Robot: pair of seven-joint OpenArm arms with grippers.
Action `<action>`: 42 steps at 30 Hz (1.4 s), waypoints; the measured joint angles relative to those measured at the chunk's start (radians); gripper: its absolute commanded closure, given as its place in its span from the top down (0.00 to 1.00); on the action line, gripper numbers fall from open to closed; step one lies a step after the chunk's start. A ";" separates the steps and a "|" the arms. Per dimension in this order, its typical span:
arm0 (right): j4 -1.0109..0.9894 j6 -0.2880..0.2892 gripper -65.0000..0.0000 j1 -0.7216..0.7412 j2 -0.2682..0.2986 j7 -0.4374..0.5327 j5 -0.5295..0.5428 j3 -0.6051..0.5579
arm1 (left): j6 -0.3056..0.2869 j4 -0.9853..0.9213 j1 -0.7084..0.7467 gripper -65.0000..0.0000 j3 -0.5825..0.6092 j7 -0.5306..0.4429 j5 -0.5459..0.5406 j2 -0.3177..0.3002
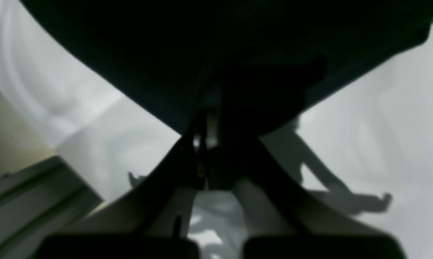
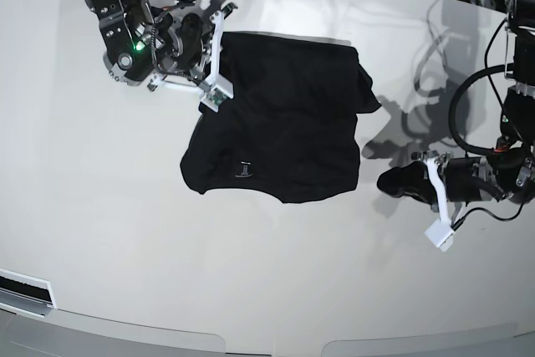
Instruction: Layout the t-shirt on the table in an organized manner, then fold the t-shirt properly
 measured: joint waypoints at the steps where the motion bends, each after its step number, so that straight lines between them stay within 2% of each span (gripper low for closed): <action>1: 0.014 -0.005 0.00 0.007 0.001 -0.014 -0.012 0.002 | 0.000 0.000 0.006 0.00 0.000 0.000 0.000 -0.004; 3: 0.061 0.000 0.00 0.017 0.003 -0.021 0.000 0.021 | 0.000 0.000 0.019 0.00 0.000 0.006 -0.023 -0.017; 5: 0.119 0.072 0.00 0.022 0.003 -0.017 0.050 0.053 | 0.000 0.000 0.036 0.00 0.000 0.002 -0.045 -0.031; 8: 0.175 0.132 0.00 0.019 0.000 -0.019 0.195 0.131 | 0.000 0.000 0.076 0.00 -0.001 0.000 -0.045 -0.042; 11: 0.209 0.180 0.00 0.016 -0.002 -0.021 0.384 0.249 | 0.000 0.002 0.131 0.00 -0.001 0.001 -0.042 -0.052; 14: 0.210 0.236 0.00 0.008 0.000 -0.108 0.584 0.357 | 0.001 0.053 0.190 0.00 0.000 0.005 -0.045 -0.067; 17: 0.210 0.237 0.00 -0.052 -0.002 -0.229 0.784 0.429 | -0.001 0.185 0.268 0.00 -0.001 -0.001 -0.082 -0.092; 19: 0.210 0.240 0.00 -0.100 -0.003 -0.310 0.861 0.468 | 0.002 0.290 0.338 0.00 -0.003 0.013 -0.084 -0.113; 21: 0.219 0.240 0.00 -0.142 -0.003 -0.326 0.895 0.525 | -0.001 0.392 0.417 0.00 -0.012 0.061 -0.077 -0.123; 24: 0.283 0.241 0.00 -0.212 -0.003 -0.320 0.936 0.627 | -0.003 0.522 0.536 0.00 -0.063 0.080 -0.075 -0.121; 29: 0.408 0.240 0.00 -0.359 -0.003 -0.314 0.961 0.759 | 0.000 0.664 0.727 0.00 -0.197 0.061 -0.053 -0.129; 33: 0.440 0.240 0.00 -0.488 -0.007 -0.318 0.962 0.796 | 0.000 0.726 0.905 0.00 -0.245 0.083 0.004 -0.124; 35: 0.443 0.240 0.00 -0.549 -0.004 -0.315 0.980 0.800 | 0.048 0.764 0.985 0.00 -0.267 0.095 0.013 -0.125; 37: 0.444 0.240 0.00 -0.618 -0.004 -0.311 0.987 0.799 | 0.059 0.802 1.063 0.00 -0.288 0.115 0.017 -0.128; 42: 0.445 0.241 0.00 -0.782 -0.006 -0.310 0.923 0.800 | 0.058 0.879 1.284 0.00 -0.323 0.119 0.014 -0.131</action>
